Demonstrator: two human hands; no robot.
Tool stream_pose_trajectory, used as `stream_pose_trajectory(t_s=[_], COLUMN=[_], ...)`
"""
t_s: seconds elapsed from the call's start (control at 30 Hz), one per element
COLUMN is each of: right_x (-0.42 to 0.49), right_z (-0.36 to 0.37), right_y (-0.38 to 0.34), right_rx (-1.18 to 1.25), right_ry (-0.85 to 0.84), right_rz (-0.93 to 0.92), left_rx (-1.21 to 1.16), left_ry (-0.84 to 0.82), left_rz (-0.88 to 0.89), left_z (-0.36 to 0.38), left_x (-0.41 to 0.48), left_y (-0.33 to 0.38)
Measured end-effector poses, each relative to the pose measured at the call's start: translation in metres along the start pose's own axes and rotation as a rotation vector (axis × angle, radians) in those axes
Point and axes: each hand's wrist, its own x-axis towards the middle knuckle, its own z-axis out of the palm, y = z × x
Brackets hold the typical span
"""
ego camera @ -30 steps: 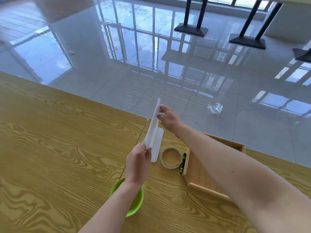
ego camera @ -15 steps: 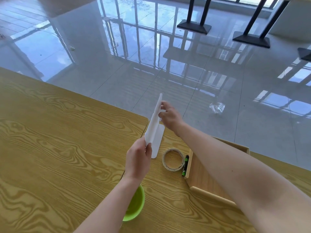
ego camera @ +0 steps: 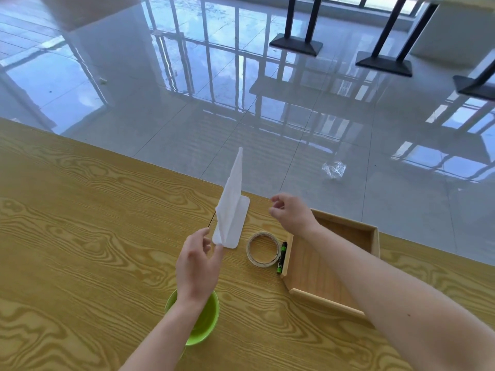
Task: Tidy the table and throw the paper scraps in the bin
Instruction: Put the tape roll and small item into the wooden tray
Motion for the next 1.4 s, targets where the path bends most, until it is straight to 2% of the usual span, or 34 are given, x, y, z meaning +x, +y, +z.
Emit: stream_pose_trajectory(t_s=[0.1, 0.23, 0.33, 0.53, 0.67, 0.9, 1.13, 1.27, 1.4], right_x=[-0.029, -0.058, -0.071, -0.07, -0.066, -0.065, -0.069, -0.073, -0.069], right_z=[0.005, 0.019, 0.031, 0.045, 0.05, 0.055, 0.047, 0.022, 0.001], right_y=[0.027, 0.047, 0.056, 0.058, 0.058, 0.061, 0.061, 0.079, 0.104], right_rx=[-0.217, -0.546, -0.652, -0.693, -0.731, -0.668, -0.398, -0.166, -0.015], right_ry=[0.006, -0.051, -0.052, -0.025, -0.052, -0.009, 0.133, 0.247, 0.267], right_rz=[-0.057, -0.128, -0.156, -0.195, -0.189, -0.187, -0.25, -0.153, 0.049], left_rx=[0.068, 0.19, 0.316, 0.681, 0.793, 0.762, 0.708, 0.626, 0.526], left_ry=[0.02, -0.206, -0.38, -0.639, -0.739, -0.73, -0.688, -0.632, -0.591], left_rz=[0.18, 0.453, 0.541, 0.461, 0.419, 0.432, 0.359, 0.302, 0.263], left_z=[-0.009, 0.007, 0.038, 0.089, 0.103, 0.111, 0.106, 0.102, 0.101], left_x=[-0.016, -0.025, -0.022, 0.009, 0.022, 0.031, 0.031, 0.026, 0.022], left_y=[0.008, 0.028, 0.038, 0.037, 0.028, 0.021, 0.02, 0.023, 0.03])
